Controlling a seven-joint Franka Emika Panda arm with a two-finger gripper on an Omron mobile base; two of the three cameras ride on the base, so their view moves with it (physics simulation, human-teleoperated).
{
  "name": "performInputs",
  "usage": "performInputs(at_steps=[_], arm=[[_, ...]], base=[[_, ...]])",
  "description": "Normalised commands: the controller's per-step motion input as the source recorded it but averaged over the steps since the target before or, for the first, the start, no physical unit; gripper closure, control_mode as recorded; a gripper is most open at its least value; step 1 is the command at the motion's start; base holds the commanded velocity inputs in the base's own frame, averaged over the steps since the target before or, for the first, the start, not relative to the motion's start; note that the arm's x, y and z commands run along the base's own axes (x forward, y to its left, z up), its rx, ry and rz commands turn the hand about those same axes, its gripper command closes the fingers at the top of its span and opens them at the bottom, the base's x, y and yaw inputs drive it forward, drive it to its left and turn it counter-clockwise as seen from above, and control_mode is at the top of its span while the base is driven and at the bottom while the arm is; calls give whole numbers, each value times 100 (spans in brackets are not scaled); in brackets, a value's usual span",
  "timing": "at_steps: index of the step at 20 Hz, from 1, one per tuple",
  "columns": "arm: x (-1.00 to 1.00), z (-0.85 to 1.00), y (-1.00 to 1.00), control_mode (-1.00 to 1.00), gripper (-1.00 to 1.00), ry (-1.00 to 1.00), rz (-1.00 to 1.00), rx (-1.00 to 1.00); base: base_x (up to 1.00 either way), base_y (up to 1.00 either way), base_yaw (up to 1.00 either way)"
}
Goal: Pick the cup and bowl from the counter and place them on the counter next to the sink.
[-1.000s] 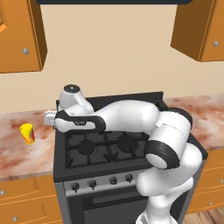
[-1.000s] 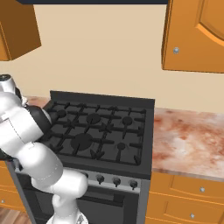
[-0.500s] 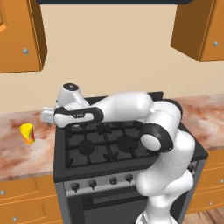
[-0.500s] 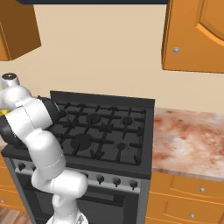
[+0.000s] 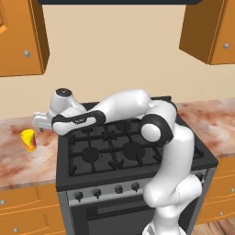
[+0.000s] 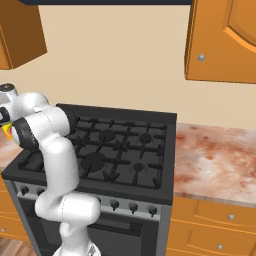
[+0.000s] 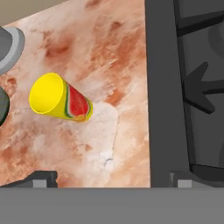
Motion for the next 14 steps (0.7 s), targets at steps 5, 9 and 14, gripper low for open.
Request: performInputs(at_steps=[5, 9, 14], arm=[[0, 29, 33, -100, -100, 0, 0, 0], [8, 22, 11, -100, -100, 0, 0, 0], [9, 4, 0, -100, -100, 0, 0, -1]], base=[[0, 0, 0], [0, 0, 0], [0, 0, 0]])
